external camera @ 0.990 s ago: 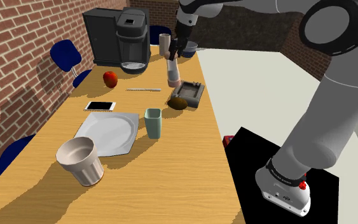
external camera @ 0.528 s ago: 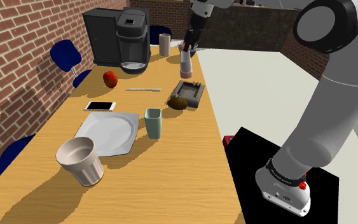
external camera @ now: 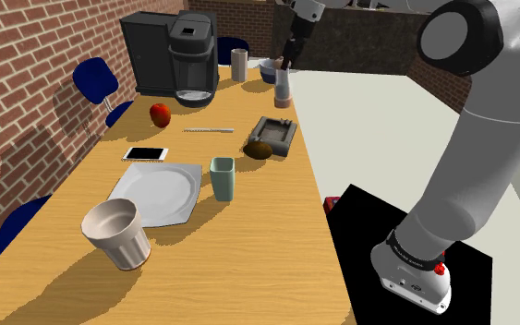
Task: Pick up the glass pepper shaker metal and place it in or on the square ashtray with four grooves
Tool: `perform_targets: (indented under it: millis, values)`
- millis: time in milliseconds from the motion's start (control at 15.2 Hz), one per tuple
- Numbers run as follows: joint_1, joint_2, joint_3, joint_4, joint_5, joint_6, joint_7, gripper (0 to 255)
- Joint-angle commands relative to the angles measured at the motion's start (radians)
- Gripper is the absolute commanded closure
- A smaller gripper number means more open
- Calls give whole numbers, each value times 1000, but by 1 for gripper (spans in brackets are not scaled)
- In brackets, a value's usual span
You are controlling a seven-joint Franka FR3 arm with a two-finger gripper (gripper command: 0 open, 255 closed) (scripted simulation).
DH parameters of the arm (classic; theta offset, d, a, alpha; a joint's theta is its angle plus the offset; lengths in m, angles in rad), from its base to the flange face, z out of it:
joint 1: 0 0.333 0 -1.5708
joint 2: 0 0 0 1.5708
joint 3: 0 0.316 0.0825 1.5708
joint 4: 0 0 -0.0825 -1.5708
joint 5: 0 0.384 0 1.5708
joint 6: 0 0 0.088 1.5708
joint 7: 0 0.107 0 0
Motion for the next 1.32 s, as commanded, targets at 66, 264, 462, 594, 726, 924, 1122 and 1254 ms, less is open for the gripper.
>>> perform_targets:
  millis: [66, 264, 462, 594, 726, 924, 1122, 1254]
  values:
    - [1, -4, 0, -40, 2, 35, -9, 255]
    - [3, -5, 2, -82, 4, 75, -18, 255]
    - [5, -4, 3, -120, 7, 114, -27, 255]
    - [6, -3, 4, -145, 10, 139, -33, 255]
    - [7, 0, 5, -168, 14, 164, -40, 255]
    - [8, 6, 6, -200, 19, 201, -50, 255]
    - [8, 13, 8, -230, 26, 237, -60, 255]
    - [8, 19, 9, -249, 31, 260, -68, 255]
